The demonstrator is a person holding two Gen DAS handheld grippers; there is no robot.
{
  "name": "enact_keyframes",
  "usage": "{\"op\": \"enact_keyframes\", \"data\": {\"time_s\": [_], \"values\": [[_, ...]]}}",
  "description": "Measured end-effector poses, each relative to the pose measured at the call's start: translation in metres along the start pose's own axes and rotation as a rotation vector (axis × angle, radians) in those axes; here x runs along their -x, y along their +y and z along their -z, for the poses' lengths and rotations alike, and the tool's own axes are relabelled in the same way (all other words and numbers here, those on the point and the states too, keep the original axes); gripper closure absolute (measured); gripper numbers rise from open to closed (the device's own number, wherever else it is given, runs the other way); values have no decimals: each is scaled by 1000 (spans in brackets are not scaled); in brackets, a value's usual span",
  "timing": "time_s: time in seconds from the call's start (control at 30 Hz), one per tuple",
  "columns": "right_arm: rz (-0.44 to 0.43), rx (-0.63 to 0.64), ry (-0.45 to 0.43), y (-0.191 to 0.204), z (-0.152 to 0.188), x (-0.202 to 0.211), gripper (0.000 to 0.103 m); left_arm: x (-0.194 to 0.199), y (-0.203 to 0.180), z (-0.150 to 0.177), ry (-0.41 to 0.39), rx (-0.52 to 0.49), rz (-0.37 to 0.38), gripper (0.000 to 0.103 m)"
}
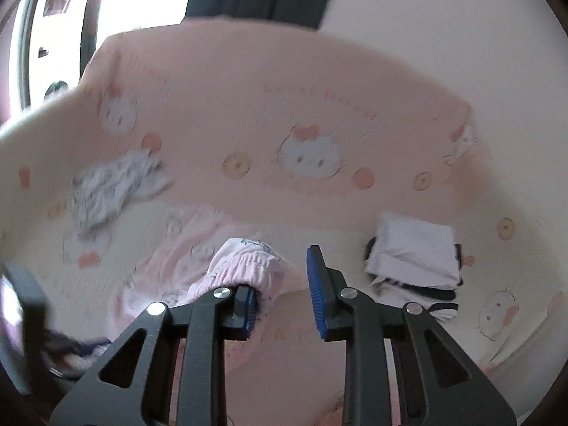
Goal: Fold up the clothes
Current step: 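Lift the pink pants by the waistband with both grippers, spreading them apart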
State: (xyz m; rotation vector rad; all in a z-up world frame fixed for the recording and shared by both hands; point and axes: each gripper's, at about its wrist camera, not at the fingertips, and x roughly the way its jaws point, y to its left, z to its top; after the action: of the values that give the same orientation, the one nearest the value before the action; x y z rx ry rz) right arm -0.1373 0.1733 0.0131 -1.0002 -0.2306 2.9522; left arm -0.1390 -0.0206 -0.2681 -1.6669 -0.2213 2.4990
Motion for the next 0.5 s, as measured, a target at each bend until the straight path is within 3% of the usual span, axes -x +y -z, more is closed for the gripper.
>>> {"op": "enact_keyframes", "data": {"time_s": [0.1,0.2,0.27,0.33,0.43,0.5], "values": [[22,-64,-41,-22,-7,23,78,-17,-1,5,33,8,-80,70],[1,-114,-27,-38,-4,37,78,10,18,1,-63,93,-128,86],[3,-116,-30,-43,-2,47,78,51,27,-12,-163,117,-127,93],[15,-106,-59,-47,-10,55,78,95,36,-25,-265,138,-122,93],[-20,-154,-115,-63,-38,80,78,185,43,-50,-440,131,-83,93],[-59,-192,-173,-73,-63,103,78,244,38,-62,-555,88,-100,93]]}}
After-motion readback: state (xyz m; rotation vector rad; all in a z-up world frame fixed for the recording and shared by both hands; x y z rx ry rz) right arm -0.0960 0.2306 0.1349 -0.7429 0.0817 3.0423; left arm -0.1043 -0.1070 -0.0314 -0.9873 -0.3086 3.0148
